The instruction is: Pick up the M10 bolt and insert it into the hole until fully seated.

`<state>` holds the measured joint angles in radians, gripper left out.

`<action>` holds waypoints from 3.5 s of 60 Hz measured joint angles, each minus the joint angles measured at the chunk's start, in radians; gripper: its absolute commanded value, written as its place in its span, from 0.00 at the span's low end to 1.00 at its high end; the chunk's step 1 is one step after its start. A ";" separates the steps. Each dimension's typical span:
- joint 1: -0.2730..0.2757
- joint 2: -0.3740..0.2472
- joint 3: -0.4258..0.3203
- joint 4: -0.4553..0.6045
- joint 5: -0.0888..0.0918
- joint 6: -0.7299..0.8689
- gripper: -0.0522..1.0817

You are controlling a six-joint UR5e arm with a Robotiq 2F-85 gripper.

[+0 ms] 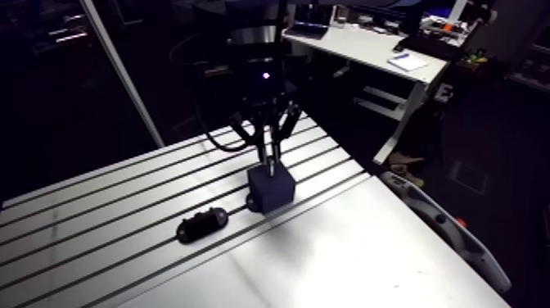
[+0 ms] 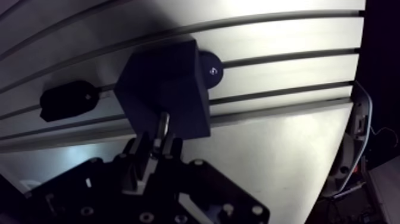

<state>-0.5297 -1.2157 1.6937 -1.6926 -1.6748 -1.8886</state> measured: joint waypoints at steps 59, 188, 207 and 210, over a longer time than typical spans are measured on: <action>0.001 0.001 0.007 -0.011 -0.001 -0.004 1.00; 0.015 -0.175 0.049 -0.052 0.017 -0.065 0.05; 0.061 -0.253 0.012 -0.009 0.030 -0.063 0.05; 0.072 -0.262 0.002 0.002 0.036 -0.062 0.05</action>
<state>-0.4581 -1.4773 1.6956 -1.6903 -1.6392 -1.9504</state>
